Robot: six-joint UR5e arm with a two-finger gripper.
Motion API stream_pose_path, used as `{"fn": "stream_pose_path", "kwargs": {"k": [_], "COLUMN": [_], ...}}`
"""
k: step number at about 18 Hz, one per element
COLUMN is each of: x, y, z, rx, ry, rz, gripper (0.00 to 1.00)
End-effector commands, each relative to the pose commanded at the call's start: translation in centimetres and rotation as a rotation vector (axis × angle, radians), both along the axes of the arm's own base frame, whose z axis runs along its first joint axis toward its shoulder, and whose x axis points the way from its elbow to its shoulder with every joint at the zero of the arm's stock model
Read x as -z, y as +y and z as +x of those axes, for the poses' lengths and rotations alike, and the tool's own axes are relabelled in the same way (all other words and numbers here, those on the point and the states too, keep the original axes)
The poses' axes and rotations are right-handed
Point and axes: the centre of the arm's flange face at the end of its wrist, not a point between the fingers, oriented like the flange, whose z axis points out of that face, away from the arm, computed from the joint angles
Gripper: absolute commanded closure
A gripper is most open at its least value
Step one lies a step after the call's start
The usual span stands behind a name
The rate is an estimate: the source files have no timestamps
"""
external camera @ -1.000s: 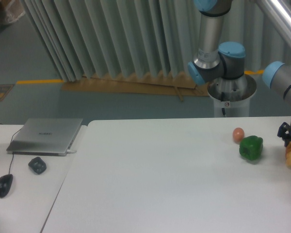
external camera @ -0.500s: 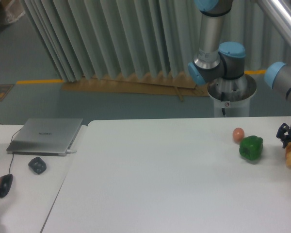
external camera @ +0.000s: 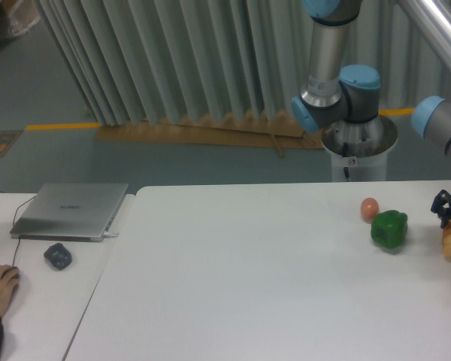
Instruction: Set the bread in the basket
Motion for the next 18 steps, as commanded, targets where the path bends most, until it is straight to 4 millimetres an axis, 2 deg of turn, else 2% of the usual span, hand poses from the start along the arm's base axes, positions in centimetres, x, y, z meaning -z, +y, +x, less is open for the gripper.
{"fn": "stream_pose_path", "kwargs": {"k": [1, 2, 3, 4, 5, 7, 10, 18], "x": [0.0, 0.1, 0.1, 0.0, -0.3, -0.3, -0.6, -1.2], "y": [0.1, 0.1, 0.1, 0.1, 0.0, 0.0, 0.0, 0.0], "z": [0.1, 0.1, 0.2, 0.2, 0.0, 0.0, 0.1, 0.1], "rx": [0.003, 0.005, 0.009, 0.014, 0.019, 0.019, 0.021, 0.022], "ry": [0.000, -0.001, 0.003, 0.007, 0.020, 0.021, 0.024, 0.028], "rz": [0.000, -0.002, -0.010, -0.020, -0.033, -0.038, -0.038, -0.036], "gripper": [0.10, 0.12, 0.31, 0.39, 0.53, 0.61, 0.66, 0.66]}}
